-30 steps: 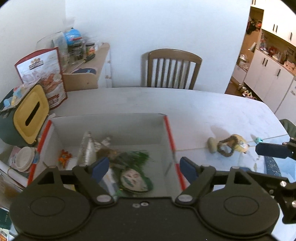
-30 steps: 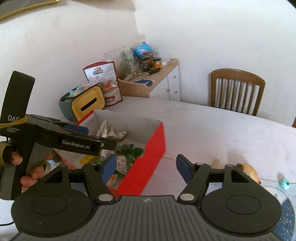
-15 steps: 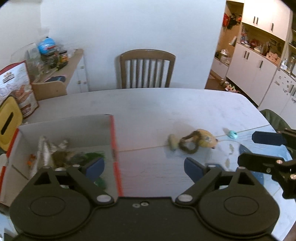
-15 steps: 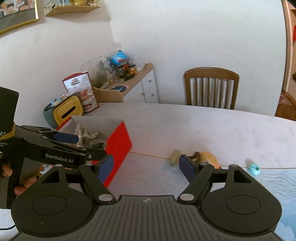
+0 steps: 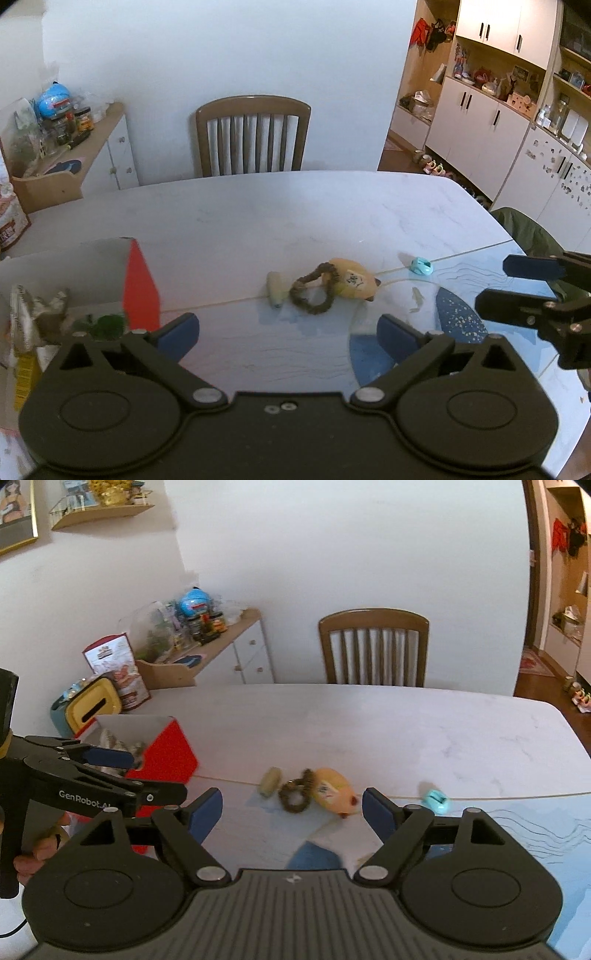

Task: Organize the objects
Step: 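Move both tools back over the table toward the cream roller and teal clip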

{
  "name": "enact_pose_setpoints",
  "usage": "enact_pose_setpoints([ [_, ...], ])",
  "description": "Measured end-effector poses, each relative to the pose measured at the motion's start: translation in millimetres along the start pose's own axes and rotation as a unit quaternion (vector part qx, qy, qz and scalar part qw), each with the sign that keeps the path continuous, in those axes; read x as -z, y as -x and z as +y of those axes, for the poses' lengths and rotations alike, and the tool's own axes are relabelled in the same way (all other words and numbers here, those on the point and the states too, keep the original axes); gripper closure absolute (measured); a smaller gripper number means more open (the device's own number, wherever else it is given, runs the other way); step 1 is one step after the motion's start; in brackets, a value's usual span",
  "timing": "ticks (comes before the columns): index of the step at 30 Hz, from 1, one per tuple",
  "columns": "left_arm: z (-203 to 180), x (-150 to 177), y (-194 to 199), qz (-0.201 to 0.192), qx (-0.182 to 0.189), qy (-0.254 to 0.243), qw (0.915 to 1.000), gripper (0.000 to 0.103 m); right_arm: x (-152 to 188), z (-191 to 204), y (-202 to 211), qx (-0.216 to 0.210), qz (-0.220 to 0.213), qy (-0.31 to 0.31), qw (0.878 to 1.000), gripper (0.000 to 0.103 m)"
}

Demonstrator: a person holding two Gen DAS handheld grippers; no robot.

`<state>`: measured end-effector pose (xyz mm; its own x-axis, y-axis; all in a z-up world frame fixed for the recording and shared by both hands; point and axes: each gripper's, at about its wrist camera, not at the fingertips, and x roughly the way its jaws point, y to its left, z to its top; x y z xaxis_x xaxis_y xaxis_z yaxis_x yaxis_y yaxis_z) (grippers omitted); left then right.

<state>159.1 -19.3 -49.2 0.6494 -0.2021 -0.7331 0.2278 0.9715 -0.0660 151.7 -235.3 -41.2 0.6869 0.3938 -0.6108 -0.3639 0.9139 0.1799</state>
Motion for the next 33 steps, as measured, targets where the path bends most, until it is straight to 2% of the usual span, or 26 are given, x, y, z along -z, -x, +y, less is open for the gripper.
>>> enact_pose_setpoints([
  [13, -19.2, -1.4, -57.1, 0.032, 0.005, 0.021, 0.9993, 0.001, 16.9, -72.0, -23.0, 0.033, 0.028, -0.019, 0.999, 0.020],
  [23, -4.4, -9.5, -110.9, 0.043, -0.063, 0.028, 0.9967, 0.001, 22.0, -118.2, -60.0, 0.056, 0.049, -0.025, 0.997, 0.020],
  [27, 3.9, -16.6, -128.6, 0.045, -0.088, 0.029, 0.9947, 0.001, 21.5, -132.2, -81.6, 0.052, 0.058, -0.020, 0.997, 0.020],
  [33, 10.1, -22.0, -152.4, 0.053, -0.108, 0.029, 0.9922, 0.001, 22.6, -145.5, -110.9, 0.050, 0.071, -0.010, 0.996, 0.020],
])
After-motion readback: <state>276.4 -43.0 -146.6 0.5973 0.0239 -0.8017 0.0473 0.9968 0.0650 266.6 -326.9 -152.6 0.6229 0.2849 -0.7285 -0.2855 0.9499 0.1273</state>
